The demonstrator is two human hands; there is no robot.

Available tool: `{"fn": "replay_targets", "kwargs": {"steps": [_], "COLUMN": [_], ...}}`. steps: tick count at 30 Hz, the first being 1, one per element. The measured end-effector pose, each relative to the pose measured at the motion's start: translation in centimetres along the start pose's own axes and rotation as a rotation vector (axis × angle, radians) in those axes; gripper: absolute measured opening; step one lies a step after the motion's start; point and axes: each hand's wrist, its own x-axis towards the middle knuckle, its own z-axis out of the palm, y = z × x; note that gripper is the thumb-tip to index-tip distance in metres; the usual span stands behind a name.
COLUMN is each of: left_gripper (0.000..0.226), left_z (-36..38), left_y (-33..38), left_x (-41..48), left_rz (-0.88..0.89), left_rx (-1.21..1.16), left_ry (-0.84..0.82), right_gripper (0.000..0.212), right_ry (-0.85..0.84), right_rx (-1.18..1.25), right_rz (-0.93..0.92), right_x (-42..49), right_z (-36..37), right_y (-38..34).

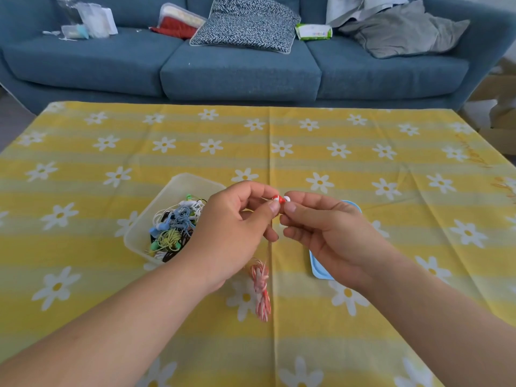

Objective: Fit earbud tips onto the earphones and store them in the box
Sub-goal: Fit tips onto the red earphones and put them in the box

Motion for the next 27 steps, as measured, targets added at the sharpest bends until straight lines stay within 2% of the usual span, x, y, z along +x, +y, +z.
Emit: {"fn": "replay_targets", "kwargs": {"steps": [15, 22, 27], "left_gripper": [0.013, 0.01, 0.01], "left_z": [0.02, -0.13, -0.14], "left_y": [-0.24, -0.23, -0.37], "left_x": [0.1, 0.1, 0.11], "left_rz": [0.032, 0.032, 0.037], "left_rx": [0.069, 0.11, 0.11], "left_ry": [-0.025, -0.03, -0.028], "right_gripper": [0.032, 0.031, 0.023], "right_ry": [0.018, 0.04, 0.038], "right_rx": [0.035, -0.028, -0.017], "right_rz": [0.065, 0.046, 0.006], "right_x": [-0.18, -0.28, -0.41], "right_z": [0.04, -0.02, 0.42], "right_y": [0.01, 0.12, 0.3]}}
